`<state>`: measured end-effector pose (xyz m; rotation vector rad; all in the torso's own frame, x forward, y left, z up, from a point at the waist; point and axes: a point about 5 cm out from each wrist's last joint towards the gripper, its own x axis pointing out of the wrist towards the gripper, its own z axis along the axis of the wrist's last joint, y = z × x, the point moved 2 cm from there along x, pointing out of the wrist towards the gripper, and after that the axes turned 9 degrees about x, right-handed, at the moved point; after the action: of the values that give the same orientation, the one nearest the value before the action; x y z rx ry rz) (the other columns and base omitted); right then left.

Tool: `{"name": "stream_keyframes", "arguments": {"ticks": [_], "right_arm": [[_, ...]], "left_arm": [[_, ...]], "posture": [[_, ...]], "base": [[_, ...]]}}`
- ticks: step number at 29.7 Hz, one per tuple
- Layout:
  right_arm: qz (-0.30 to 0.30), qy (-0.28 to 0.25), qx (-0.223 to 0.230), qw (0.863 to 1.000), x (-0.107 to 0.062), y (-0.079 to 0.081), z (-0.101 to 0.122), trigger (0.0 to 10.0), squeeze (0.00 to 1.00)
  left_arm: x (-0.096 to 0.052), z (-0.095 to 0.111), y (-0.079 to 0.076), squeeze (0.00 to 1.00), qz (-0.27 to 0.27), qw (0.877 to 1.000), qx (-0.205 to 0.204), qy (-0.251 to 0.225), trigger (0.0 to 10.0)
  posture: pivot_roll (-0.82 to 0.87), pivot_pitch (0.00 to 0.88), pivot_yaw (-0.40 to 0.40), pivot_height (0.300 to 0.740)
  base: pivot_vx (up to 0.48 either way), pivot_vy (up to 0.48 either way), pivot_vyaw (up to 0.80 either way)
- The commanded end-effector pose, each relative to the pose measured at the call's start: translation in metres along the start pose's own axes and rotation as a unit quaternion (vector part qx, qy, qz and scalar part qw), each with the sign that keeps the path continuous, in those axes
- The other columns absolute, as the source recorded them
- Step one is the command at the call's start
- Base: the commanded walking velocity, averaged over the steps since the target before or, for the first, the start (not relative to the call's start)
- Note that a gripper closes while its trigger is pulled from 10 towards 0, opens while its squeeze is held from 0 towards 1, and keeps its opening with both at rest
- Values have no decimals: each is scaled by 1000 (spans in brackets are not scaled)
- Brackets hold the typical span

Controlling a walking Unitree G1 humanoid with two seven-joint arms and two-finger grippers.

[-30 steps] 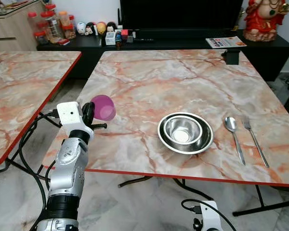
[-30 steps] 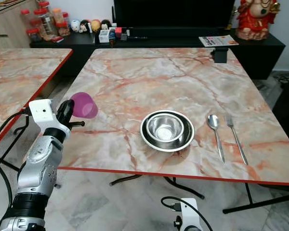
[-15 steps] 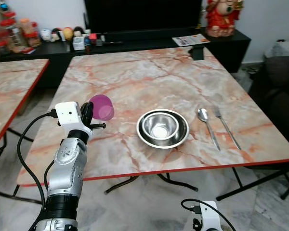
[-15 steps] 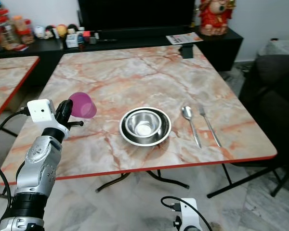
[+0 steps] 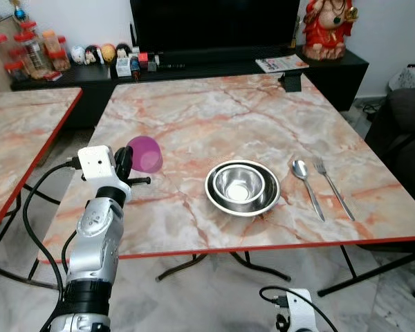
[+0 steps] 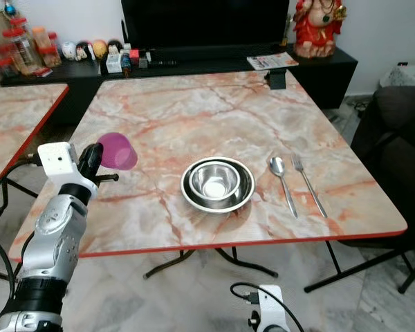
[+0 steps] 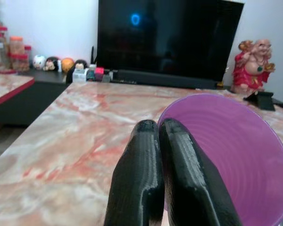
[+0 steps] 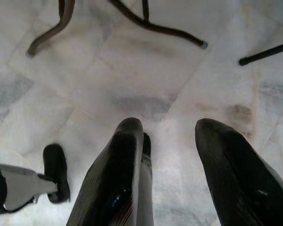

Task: Setting the table

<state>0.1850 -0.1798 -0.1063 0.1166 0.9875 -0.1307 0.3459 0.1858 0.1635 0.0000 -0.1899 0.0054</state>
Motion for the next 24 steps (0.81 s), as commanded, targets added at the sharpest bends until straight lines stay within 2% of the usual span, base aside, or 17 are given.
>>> {"name": "stream_keyframes", "arguments": {"ticks": [1,10,18,24], "right_arm": [[0,-5,4,1000,0,0,2,10000,0],[-2,-4,1,1000,0,-1,2,10000,0],[-1,-2,0,1000,0,0,1,10000,0],[-2,2,-2,1000,0,2,-2,10000,0]], "left_arm": [[3,10,-2,0,-4,1000,7,-19,10000],[3,10,-2,0,-6,1000,7,-19,10000],[3,11,-3,0,-14,1000,9,-18,10000],[2,9,-10,0,-45,999,13,-7,10000]], "posture": [[27,4,40,732],[30,6,38,732],[32,9,43,732],[33,10,50,732]], "base": [[349,0,0],[330,0,0],[0,0,0],[0,0,0]]}}
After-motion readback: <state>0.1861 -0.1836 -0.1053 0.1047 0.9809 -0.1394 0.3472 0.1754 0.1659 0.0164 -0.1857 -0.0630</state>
